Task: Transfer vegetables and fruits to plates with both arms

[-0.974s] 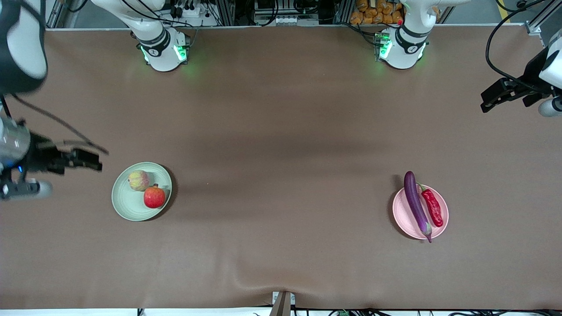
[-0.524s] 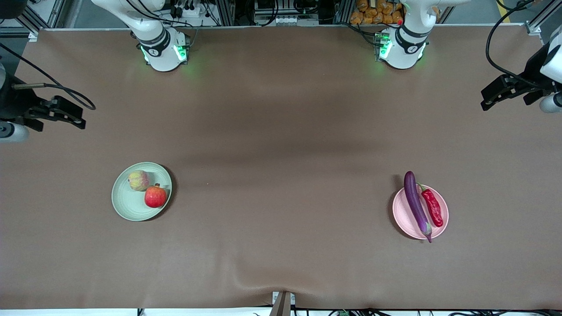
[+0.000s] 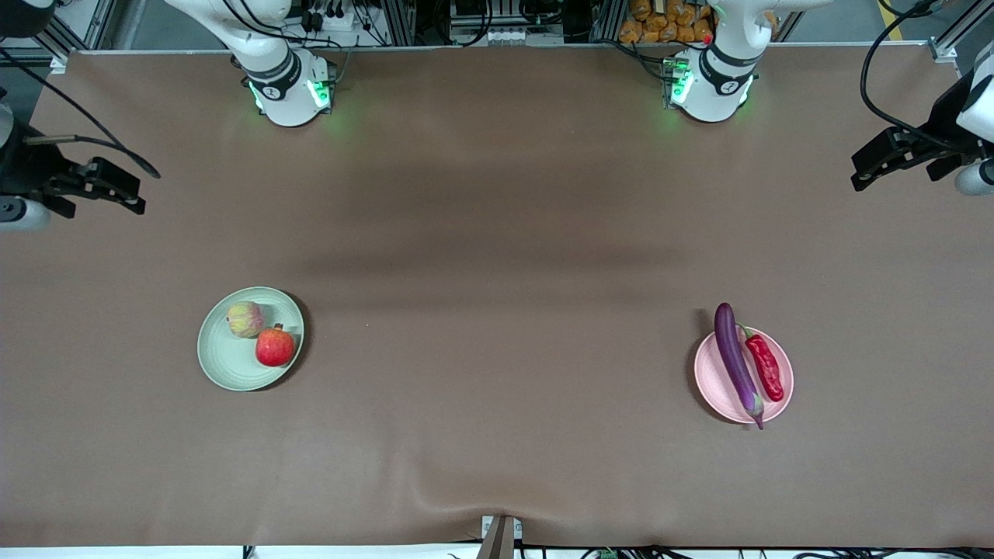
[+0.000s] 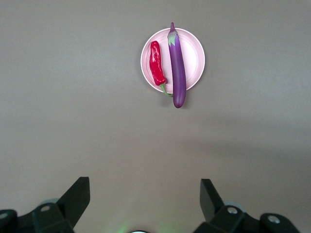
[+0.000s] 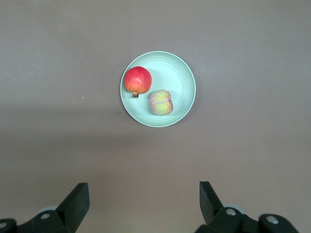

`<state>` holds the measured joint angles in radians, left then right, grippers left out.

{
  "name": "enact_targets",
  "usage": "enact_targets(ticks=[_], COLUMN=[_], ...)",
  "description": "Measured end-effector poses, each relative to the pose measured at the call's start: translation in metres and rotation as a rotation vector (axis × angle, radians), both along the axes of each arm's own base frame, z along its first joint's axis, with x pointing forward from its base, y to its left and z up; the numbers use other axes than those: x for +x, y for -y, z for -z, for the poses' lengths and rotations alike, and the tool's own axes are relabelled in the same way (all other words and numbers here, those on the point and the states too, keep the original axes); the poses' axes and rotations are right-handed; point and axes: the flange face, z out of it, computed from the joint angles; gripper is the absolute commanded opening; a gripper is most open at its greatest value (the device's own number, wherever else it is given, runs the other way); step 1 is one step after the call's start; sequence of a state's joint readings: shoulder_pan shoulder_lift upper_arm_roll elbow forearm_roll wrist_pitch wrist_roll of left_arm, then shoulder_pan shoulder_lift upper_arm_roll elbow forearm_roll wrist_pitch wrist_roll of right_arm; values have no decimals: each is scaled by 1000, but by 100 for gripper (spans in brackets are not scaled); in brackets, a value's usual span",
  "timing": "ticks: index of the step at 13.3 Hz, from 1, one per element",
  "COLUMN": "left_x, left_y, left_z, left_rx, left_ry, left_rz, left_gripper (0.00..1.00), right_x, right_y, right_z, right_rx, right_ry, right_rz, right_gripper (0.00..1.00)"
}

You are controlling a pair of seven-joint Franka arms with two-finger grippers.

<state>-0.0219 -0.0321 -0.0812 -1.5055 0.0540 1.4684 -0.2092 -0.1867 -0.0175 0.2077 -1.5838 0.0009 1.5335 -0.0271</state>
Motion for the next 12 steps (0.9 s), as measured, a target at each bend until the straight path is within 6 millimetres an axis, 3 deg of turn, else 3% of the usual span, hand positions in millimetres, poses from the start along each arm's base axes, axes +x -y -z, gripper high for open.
enact_targets(ticks=[8, 12], left_x=[-6, -7], left_y=[-5, -12], left_z=[-7, -13], left_rx=[1, 0], left_ry=[-7, 6], left_rz=[-10, -23], left_gripper=[100, 100], right_x=[-6, -6], right_y=[-6, -9], right_z=[-39, -40], right_rx=[16, 36], right_ry=[53, 54], right_rz=[-9, -12], right_gripper=[100, 100])
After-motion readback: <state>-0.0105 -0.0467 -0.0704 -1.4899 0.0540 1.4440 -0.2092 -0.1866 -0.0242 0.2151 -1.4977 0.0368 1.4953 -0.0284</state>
